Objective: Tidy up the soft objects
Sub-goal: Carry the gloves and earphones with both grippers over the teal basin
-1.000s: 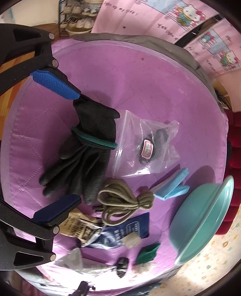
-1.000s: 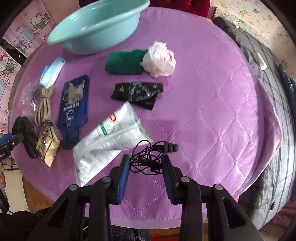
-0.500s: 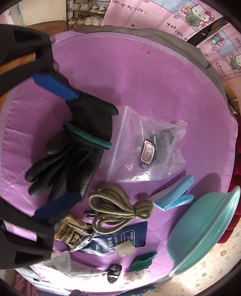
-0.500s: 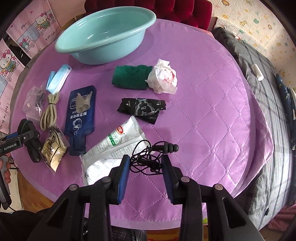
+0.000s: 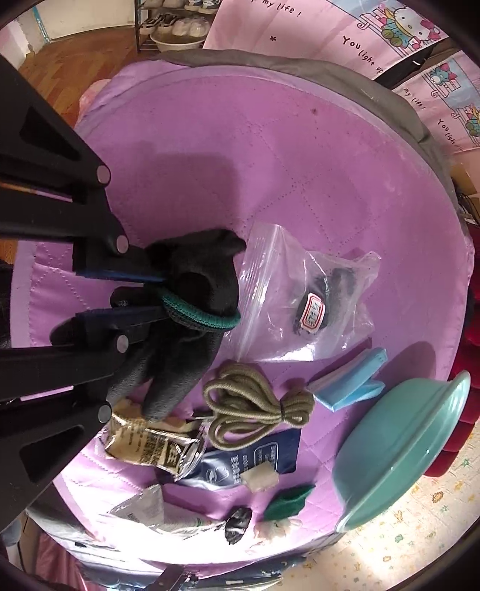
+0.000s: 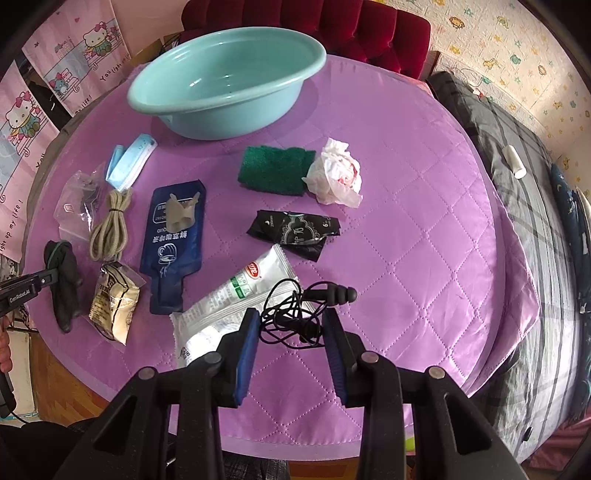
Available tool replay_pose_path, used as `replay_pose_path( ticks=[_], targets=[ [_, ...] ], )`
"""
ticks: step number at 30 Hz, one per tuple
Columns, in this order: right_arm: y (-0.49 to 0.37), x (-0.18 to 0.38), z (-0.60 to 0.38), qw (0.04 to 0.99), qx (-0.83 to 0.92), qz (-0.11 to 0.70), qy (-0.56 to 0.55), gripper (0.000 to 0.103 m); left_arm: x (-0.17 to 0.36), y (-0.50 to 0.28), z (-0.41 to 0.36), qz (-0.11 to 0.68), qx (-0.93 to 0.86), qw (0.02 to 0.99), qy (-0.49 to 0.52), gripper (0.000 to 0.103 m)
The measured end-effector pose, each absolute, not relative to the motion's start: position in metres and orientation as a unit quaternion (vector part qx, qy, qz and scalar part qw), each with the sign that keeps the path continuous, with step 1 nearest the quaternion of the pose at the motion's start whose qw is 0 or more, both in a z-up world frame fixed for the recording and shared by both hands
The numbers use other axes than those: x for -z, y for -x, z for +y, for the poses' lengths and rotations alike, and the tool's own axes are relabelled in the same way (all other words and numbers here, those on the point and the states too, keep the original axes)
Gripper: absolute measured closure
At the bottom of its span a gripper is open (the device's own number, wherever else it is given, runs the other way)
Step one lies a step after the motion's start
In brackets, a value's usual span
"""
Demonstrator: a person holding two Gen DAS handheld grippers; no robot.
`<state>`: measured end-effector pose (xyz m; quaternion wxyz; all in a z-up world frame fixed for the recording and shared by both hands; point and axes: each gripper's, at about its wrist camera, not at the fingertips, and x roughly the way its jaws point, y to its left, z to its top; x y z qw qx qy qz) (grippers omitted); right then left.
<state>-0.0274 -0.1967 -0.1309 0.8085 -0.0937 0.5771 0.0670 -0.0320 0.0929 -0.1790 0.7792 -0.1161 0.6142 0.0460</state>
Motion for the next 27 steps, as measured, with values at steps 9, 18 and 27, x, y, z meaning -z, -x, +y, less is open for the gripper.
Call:
replay_pose_path(
  ticks=[9, 18, 27],
  targets=[
    [0.031, 0.123, -0.19, 0.815, -0.076, 0.566, 0.094, 0.066, 0.156, 0.047, 0.082, 0.607, -0.02, 0.789, 0.097, 0.091],
    [0.032, 0.114, -0.188, 0.825, -0.086, 0.552, 0.092, 0.066, 0.125, 0.046, 0.064, 0.587, 0.013, 0.807, 0.065, 0.091],
    [0.02, 0.094, -0.184, 0.833, -0.093, 0.538, 0.085, 0.066, 0.09, 0.022, 0.034, 0.564, 0.063, 0.823, 0.037, 0.091]
  ],
)
